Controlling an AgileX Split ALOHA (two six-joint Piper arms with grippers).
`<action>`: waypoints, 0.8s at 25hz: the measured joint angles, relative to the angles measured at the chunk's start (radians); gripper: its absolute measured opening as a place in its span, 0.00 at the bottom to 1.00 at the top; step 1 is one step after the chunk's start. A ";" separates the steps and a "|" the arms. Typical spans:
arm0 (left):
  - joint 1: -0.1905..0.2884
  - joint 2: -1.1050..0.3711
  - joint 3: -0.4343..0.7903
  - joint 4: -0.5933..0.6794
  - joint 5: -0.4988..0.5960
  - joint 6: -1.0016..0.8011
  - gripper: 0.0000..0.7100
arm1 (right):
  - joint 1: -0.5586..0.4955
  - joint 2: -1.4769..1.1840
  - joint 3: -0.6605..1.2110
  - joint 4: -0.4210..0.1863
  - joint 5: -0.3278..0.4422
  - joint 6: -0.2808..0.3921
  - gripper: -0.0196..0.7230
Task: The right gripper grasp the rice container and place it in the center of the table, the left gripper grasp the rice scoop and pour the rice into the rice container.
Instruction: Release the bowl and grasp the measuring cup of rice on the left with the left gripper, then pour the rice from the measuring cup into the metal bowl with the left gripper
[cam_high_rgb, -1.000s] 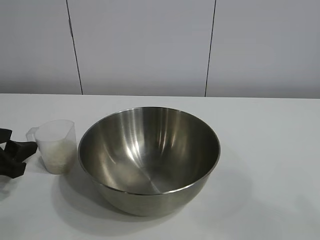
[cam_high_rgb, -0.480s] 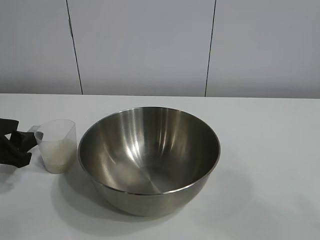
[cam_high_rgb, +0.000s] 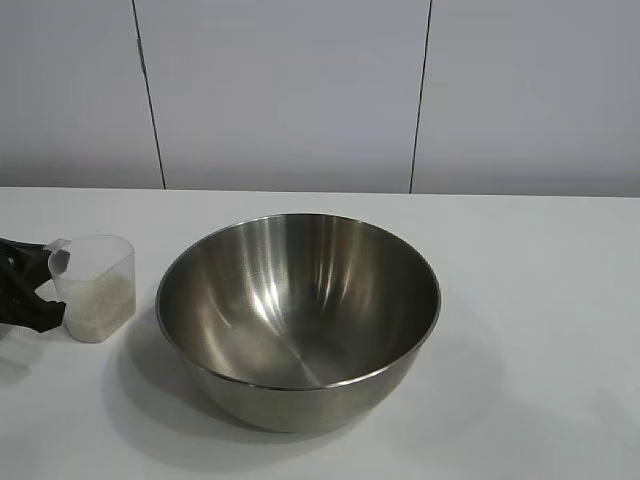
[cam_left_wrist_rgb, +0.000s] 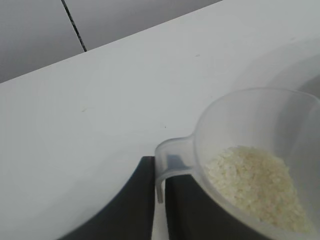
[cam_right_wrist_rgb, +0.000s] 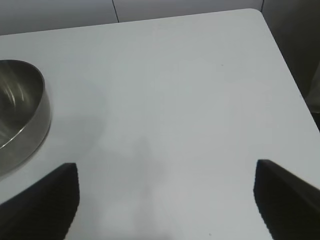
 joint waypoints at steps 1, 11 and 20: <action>0.000 0.000 -0.005 0.017 0.000 -0.001 0.03 | 0.000 0.000 0.000 0.000 0.000 0.000 0.90; 0.000 -0.068 -0.039 0.096 0.017 -0.076 0.02 | 0.000 0.000 0.000 0.000 -0.001 0.000 0.90; -0.058 -0.320 -0.143 0.126 0.254 -0.079 0.02 | 0.000 0.000 0.000 0.000 -0.001 0.000 0.90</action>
